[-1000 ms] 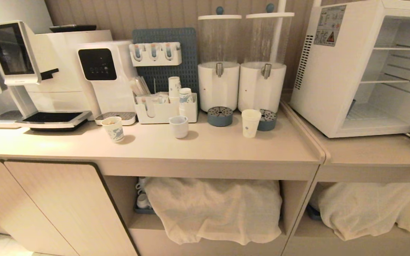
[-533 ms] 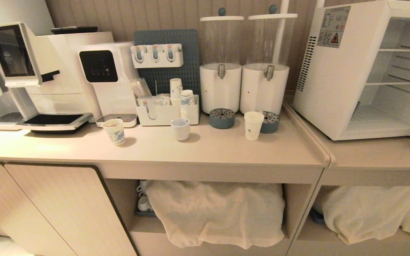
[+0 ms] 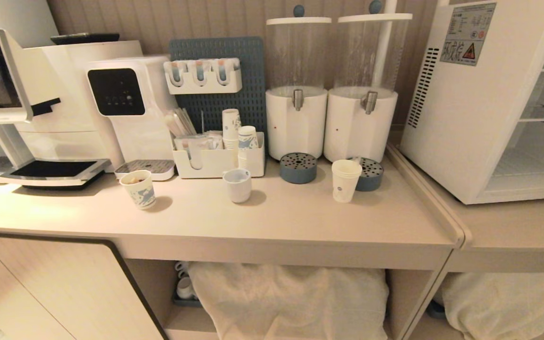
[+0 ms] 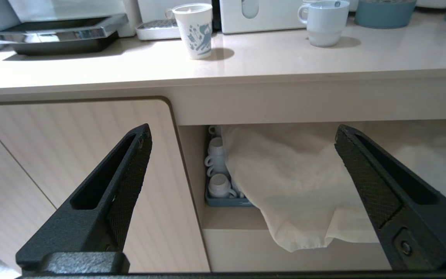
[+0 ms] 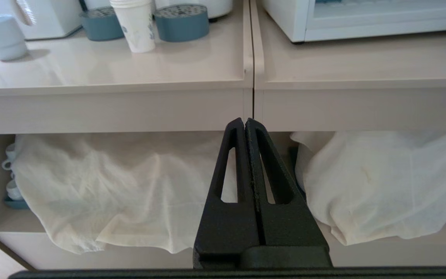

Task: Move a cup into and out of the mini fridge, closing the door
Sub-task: Put the paper cup in the freezer

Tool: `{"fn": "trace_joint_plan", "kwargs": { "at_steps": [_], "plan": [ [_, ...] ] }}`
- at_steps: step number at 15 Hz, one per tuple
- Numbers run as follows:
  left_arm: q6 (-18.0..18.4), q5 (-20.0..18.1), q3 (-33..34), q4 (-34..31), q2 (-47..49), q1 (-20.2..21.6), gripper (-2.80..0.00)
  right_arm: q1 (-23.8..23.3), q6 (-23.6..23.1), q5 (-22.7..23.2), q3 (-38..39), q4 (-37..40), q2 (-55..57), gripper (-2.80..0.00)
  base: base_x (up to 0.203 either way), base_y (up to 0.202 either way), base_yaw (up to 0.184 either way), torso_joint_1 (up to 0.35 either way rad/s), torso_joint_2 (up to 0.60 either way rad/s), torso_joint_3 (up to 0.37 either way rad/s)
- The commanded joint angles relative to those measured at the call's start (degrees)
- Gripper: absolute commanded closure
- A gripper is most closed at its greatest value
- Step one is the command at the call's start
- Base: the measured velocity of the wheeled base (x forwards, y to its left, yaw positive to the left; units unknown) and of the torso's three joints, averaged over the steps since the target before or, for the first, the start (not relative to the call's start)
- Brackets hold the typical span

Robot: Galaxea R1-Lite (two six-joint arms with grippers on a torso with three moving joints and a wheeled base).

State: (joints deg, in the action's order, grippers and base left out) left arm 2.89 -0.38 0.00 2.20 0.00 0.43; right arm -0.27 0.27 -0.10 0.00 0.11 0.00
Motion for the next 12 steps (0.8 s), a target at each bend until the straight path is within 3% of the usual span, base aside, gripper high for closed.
{"fn": "trace_joint_plan", "kwargs": {
  "at_steps": [1,12],
  "plan": [
    [0.01,0.03,1.05,0.03,0.09,0.01,-2.8,0.0,0.0,0.01,0.0,-0.02,0.0,0.0,0.0,0.0,0.0,0.0,0.0,0.0],
    [0.01,0.03,1.05,0.09,0.0,0.01,-2.8,0.0,0.0,0.01,0.0,-0.02,0.0,0.0,0.005,0.0,0.0,0.0,0.0,0.0]
  ]
}}
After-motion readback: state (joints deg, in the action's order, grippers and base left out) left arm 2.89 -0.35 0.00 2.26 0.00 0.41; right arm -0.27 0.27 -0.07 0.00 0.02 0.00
